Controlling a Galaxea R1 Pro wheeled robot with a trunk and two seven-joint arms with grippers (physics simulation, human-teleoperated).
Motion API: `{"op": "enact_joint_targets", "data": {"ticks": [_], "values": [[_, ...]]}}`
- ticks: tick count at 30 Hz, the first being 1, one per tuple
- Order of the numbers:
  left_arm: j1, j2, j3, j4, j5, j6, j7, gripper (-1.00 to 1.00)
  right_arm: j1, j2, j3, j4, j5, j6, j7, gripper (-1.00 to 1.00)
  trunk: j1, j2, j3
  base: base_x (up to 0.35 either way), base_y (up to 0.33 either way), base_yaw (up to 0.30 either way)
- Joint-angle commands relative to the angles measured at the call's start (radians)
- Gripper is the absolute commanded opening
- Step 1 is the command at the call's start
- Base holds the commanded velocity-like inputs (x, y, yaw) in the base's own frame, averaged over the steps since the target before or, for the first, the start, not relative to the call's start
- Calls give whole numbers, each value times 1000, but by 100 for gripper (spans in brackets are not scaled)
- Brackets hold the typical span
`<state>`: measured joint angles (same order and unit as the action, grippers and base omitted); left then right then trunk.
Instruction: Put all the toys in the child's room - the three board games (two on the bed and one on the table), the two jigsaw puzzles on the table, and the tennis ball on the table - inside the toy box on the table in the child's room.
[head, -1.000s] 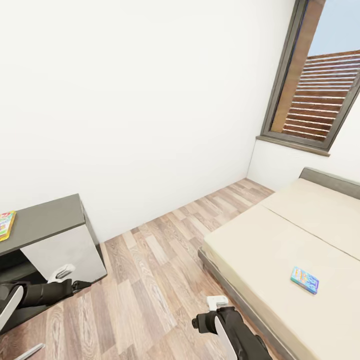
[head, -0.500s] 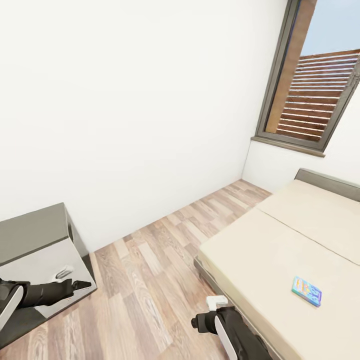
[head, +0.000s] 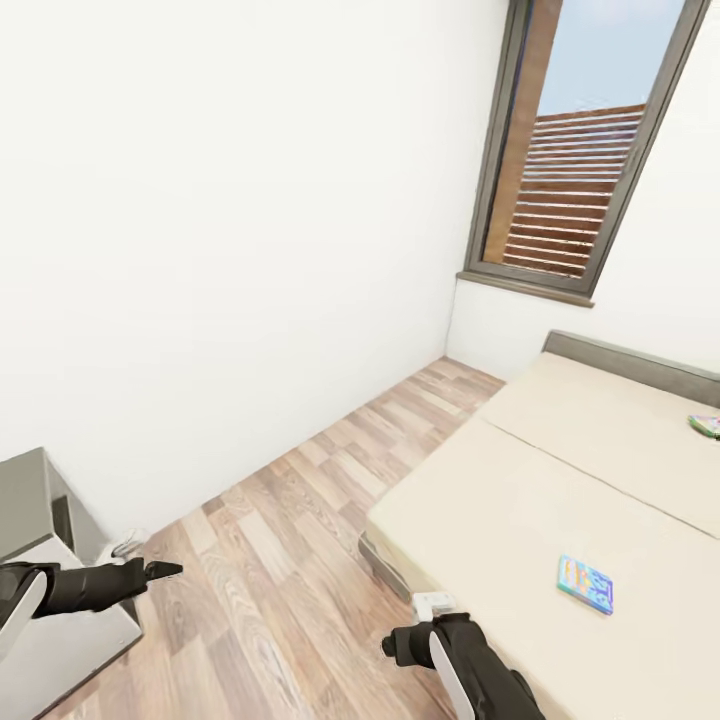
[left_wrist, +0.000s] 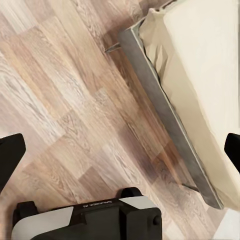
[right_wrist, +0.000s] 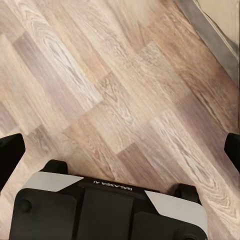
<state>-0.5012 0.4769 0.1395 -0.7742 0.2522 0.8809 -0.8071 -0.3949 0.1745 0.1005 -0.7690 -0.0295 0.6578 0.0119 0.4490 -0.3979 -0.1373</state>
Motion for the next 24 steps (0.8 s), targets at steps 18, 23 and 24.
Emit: {"op": "enact_joint_targets", "data": {"ticks": [18,23,24], "values": [[0,0,2,0,-1,4,-4,100,-1,0,-3,0,-3,-1,-6,100,1,-2,-2,83,1,-214],[0,0,2,0,-1,5,-4,100,0,0,-3,-1,-3,-2,-3,100,1,-2,-2,2,0,-12],[0,0,2,0,-1,4,-4,100,0,0,-3,-1,-3,-2,-2,100,1,-2,-2,1,0,-5]]}}
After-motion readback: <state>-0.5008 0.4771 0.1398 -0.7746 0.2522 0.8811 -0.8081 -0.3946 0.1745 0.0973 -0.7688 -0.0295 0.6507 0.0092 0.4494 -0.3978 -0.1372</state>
